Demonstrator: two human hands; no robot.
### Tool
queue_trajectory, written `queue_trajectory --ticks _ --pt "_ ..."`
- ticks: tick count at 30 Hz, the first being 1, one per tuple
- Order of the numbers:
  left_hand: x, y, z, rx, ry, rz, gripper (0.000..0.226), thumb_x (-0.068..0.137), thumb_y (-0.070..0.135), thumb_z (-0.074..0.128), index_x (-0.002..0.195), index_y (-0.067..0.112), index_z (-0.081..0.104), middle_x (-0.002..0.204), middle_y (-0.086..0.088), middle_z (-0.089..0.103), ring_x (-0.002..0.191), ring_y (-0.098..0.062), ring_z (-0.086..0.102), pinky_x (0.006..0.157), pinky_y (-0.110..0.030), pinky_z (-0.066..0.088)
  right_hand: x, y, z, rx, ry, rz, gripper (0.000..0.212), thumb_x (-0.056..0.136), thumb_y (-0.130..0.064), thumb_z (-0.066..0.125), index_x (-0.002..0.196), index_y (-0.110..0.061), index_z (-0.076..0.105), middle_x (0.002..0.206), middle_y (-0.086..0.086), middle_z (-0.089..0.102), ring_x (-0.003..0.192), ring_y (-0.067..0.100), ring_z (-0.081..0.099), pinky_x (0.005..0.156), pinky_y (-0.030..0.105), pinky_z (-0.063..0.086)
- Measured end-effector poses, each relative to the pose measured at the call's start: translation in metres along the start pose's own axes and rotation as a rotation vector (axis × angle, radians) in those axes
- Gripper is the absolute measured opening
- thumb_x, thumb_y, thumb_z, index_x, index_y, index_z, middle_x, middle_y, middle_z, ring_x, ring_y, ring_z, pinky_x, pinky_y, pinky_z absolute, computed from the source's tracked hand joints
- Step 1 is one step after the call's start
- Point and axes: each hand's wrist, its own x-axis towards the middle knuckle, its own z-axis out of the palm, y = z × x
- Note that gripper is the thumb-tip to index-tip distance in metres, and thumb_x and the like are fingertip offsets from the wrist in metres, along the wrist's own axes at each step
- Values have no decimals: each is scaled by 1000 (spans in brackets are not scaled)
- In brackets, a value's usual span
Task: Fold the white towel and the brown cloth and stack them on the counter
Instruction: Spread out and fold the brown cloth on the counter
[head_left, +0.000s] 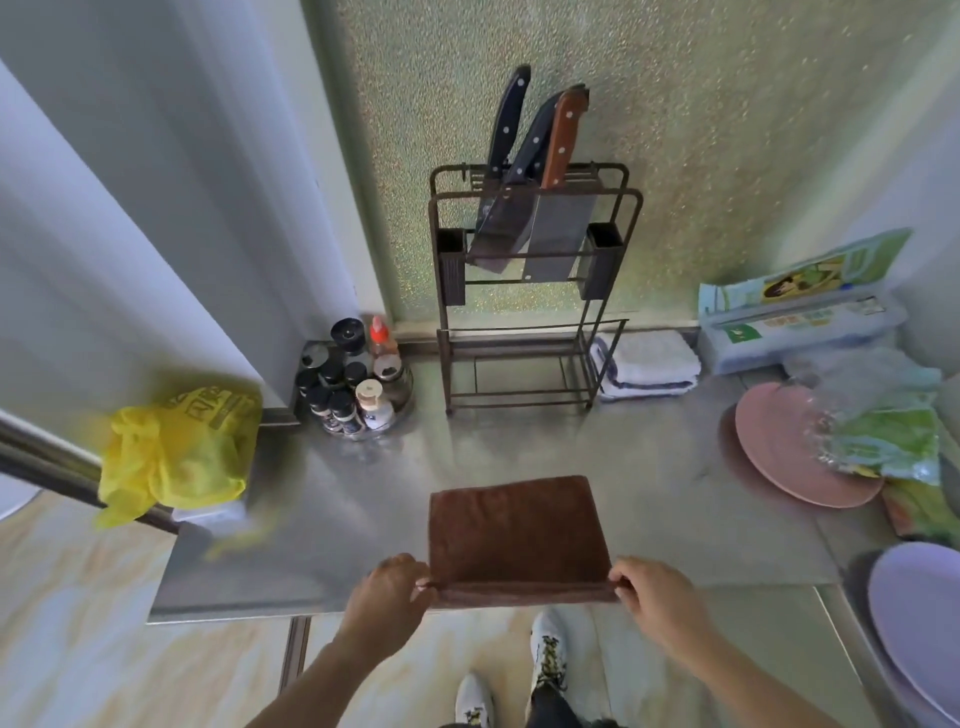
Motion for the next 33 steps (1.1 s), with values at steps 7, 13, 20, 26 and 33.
queue_trajectory --ticks 7,13,20,26,33 --pt "56 6 0 -119 70 -273 6 81 30 65 80 27 70 85 2 73 81 -26 69 72 -38 58 64 -5 -19 99 86 -14 12 84 -19 70 94 -26 68 92 -10 73 86 17 68 74 33 53" --pt "113 -3 10 -110 96 -453 14 86 25 60 90 20 72 98 -9 74 91 -34 68 79 -39 56 142 -11 -18 172 94 -34 9 86 -23 71 95 -21 70 94 -4 74 90 20 68 77 36 54" --pt "144 -5 24 -190 153 -492 12 81 24 59 89 26 67 97 -8 70 87 -34 69 78 -45 59 184 7 6 208 20 16 18 76 -15 77 90 -21 68 94 1 63 88 25 65 72 38 53" --pt "154 4 27 -77 106 -308 29 81 15 64 104 31 64 100 0 62 90 -28 65 74 -45 58 193 13 12 253 -6 -17 32 74 -14 79 102 -17 65 98 2 67 90 25 65 76 36 52" --pt "160 6 20 -49 69 -303 14 80 13 65 88 25 68 88 4 61 88 -28 67 72 -36 52 197 18 8 272 -20 11 16 76 -10 78 89 -17 72 87 4 70 79 27 67 70 30 45"
